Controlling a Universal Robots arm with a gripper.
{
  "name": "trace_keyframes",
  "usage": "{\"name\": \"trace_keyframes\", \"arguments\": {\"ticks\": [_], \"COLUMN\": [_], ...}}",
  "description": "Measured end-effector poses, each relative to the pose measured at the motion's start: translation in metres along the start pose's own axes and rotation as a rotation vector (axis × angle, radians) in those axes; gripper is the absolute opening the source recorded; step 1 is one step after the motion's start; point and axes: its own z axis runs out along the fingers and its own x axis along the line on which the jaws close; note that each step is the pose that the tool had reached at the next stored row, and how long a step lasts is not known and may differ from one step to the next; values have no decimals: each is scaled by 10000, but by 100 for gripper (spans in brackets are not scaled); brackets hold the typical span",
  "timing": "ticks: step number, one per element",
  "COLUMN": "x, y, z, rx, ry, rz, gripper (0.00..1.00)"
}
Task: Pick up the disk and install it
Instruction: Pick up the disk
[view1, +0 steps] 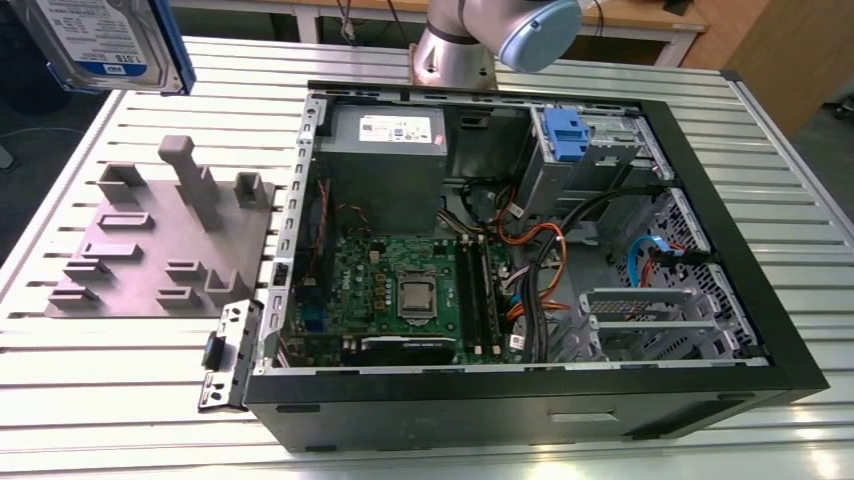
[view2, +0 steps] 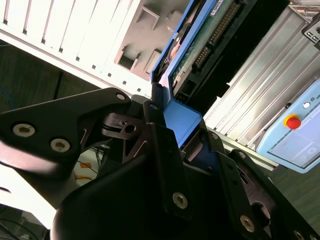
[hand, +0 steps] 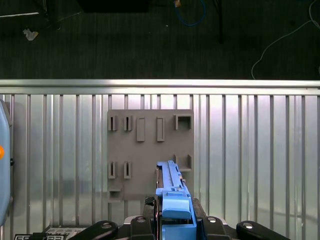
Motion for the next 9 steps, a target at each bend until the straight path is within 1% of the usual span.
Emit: {"name": "trace_keyframes", "arguments": {"ticks": [9], "x": [0], "y": [-22], "z": [0], "rx": [0], "ry": [1], "rz": [1], "gripper": [37]}}
